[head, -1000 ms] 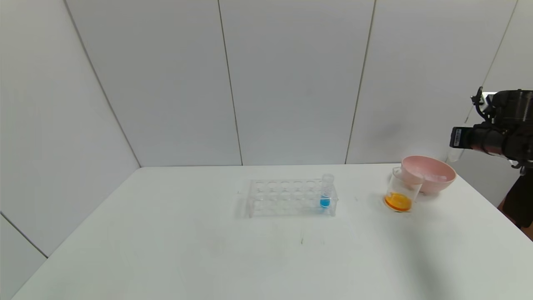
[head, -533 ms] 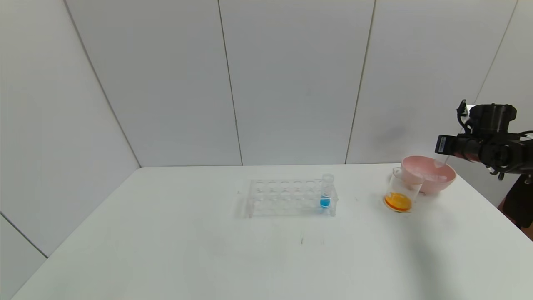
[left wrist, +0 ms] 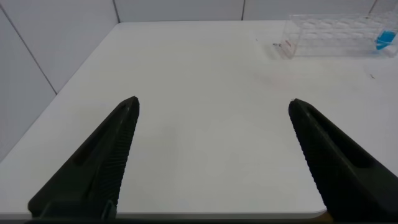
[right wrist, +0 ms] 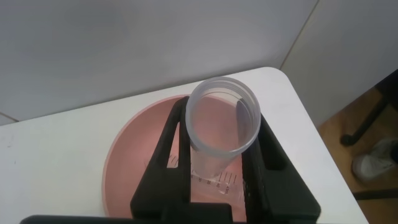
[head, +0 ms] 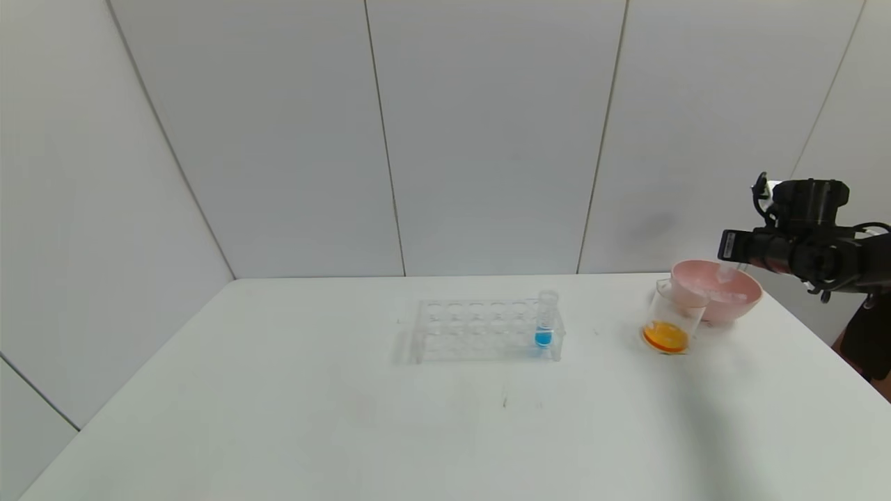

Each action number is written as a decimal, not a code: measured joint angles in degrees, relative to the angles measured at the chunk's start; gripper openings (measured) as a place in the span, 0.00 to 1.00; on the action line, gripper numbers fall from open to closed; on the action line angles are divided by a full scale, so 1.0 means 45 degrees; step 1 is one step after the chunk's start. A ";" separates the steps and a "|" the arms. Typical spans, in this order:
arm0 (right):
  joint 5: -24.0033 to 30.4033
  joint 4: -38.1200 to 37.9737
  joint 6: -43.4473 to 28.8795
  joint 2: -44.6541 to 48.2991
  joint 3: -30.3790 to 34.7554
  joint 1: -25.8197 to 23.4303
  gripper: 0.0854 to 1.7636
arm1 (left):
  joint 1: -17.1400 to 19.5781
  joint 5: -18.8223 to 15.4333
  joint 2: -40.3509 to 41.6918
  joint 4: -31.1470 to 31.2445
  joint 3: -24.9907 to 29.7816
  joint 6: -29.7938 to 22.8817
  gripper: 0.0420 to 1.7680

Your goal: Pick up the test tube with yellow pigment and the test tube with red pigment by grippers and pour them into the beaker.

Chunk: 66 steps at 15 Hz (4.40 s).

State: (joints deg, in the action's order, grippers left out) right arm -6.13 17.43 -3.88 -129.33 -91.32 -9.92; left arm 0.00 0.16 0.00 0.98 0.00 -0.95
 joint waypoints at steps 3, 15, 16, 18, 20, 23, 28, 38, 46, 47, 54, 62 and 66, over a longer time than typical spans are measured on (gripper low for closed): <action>-0.0005 -0.0176 0.0019 -0.0054 -0.0049 0.0062 0.35 | 0.0000 0.0000 0.0000 0.0000 0.0000 0.0000 0.97; 0.0038 -0.0030 0.0103 0.1073 0.0878 0.0165 0.83 | 0.0000 0.0000 0.0000 0.0000 0.0000 0.0000 0.97; 0.0051 0.0000 0.0095 0.1417 0.1203 0.0295 0.85 | 0.0000 0.0000 0.0000 0.0000 0.0000 0.0000 0.97; 0.0062 0.0041 0.0095 0.2194 0.2072 0.0799 0.88 | 0.0000 0.0000 0.0000 0.0000 0.0000 0.0000 0.97; 0.0024 0.0171 0.0049 0.3031 0.3088 0.1685 0.90 | 0.0000 0.0000 0.0000 0.0000 0.0000 0.0000 0.97; -0.0157 0.0924 -0.0341 0.4074 0.4594 0.3362 0.92 | 0.0000 0.0000 0.0000 0.0000 0.0000 0.0000 0.97; -0.0553 0.1666 -0.0512 0.5968 0.6732 0.4922 0.94 | 0.0000 0.0000 0.0000 0.0000 0.0000 0.0005 0.97; -0.0796 0.1520 0.0563 1.3036 1.0199 0.4979 0.96 | 0.0000 0.0000 0.0000 0.0000 0.0000 0.0000 0.97; -0.1634 0.1192 0.3021 1.9193 1.2131 0.4733 0.96 | 0.0000 0.0000 0.0000 0.0000 0.0000 0.0000 0.97; -0.1661 0.0924 0.3487 1.9884 1.2234 0.4624 0.96 | 0.0000 0.0000 0.0000 -0.0005 0.0000 0.0000 0.97; -0.1685 -0.1322 0.4383 2.3980 1.3141 0.2983 0.96 | 0.0000 0.0000 0.0000 0.0000 0.0000 0.0005 0.97; 0.0496 -0.0834 0.3061 2.8063 1.6051 0.2387 0.96 | 0.0000 0.0000 0.0000 0.0000 0.0000 0.0005 0.97; 0.0672 0.0948 0.2777 2.8642 1.9193 0.2338 0.96 | 0.0000 0.0000 0.0000 0.0000 0.0000 0.0000 0.97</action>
State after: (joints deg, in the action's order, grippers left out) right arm -3.11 21.70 8.62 -0.44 -4.95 0.60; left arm 0.00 0.16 0.00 0.98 0.00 -0.95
